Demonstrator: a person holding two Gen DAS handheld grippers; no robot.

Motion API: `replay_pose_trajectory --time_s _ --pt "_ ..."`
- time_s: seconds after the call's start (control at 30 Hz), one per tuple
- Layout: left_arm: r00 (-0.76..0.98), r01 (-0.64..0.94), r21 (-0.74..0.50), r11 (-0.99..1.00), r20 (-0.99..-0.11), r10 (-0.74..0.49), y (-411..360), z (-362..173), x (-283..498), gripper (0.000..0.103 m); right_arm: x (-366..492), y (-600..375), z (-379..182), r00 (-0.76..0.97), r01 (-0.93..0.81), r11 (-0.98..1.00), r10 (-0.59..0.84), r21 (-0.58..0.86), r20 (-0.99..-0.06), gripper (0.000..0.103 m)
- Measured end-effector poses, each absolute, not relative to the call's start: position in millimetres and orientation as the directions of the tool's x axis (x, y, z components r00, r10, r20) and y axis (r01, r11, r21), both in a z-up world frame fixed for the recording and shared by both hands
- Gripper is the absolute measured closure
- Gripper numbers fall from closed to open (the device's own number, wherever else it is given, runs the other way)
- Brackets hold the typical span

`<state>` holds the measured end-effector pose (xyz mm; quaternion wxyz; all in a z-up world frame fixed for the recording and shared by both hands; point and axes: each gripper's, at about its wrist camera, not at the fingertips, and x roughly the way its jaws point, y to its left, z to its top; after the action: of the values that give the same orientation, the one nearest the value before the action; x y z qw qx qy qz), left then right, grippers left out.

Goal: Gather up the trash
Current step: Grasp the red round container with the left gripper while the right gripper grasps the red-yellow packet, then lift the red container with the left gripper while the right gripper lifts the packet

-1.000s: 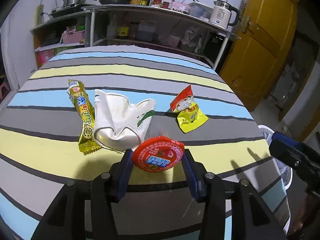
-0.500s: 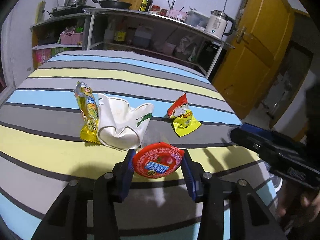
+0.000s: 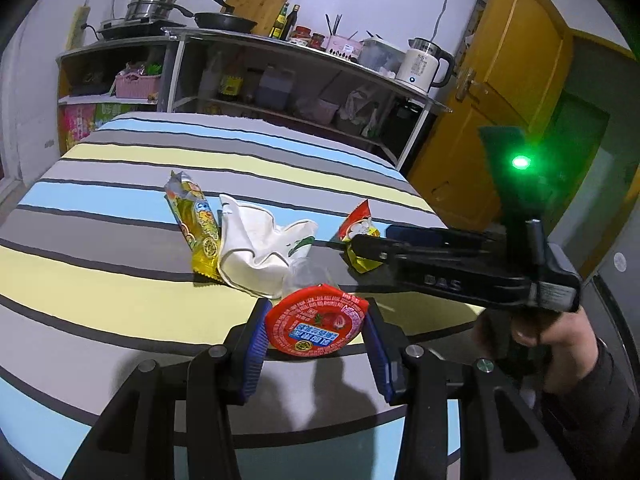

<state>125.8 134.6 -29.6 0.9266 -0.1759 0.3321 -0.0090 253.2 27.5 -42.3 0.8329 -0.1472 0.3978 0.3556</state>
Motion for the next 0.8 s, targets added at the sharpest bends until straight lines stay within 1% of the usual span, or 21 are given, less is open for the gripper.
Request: replay_pose_trajectory --time_s 0.13,0.27,0.3,0.33,0.37,0.4,0.53,0.8 --pt "0.776 -0.096 -0.341 0.935 -0.614 -0.144 136 -33 128 0.058 262 36 -51 0.415 -0.712 0.702 0.45 0.026 -0.791 0.051" --pt "0.775 -0.095 -0.344 0.934 -0.614 -0.147 137 -35 129 0.058 266 34 -53 0.403 -0.7 0.713 0.45 0.049 -0.797 0.052" --pt "0.775 -0.095 -0.342 0.935 -0.614 -0.146 137 -35 129 0.058 266 32 -53 0.401 -0.695 0.717 0.452 0.057 -0.797 0.054" --pt "0.775 -0.095 -0.34 0.936 -0.615 -0.145 137 -35 129 0.058 266 31 -51 0.402 -0.692 0.719 0.453 0.06 -0.795 0.064" --pt "0.776 -0.096 -0.338 0.936 -0.615 -0.143 136 -35 129 0.058 266 28 -51 0.406 -0.684 0.726 0.455 0.066 -0.793 0.071" --pt "0.776 -0.097 -0.336 0.937 -0.615 -0.141 136 -35 129 0.058 267 27 -50 0.406 -0.679 0.73 0.457 0.074 -0.791 0.073" --pt "0.779 -0.101 -0.326 0.94 -0.614 -0.129 134 -34 127 0.058 263 14 -47 0.408 -0.652 0.749 0.479 0.119 -0.778 0.075" --pt "0.787 -0.099 -0.297 0.95 -0.607 -0.108 123 -22 120 0.058 232 -20 -27 0.436 -0.627 0.76 0.525 0.171 -0.731 0.075"
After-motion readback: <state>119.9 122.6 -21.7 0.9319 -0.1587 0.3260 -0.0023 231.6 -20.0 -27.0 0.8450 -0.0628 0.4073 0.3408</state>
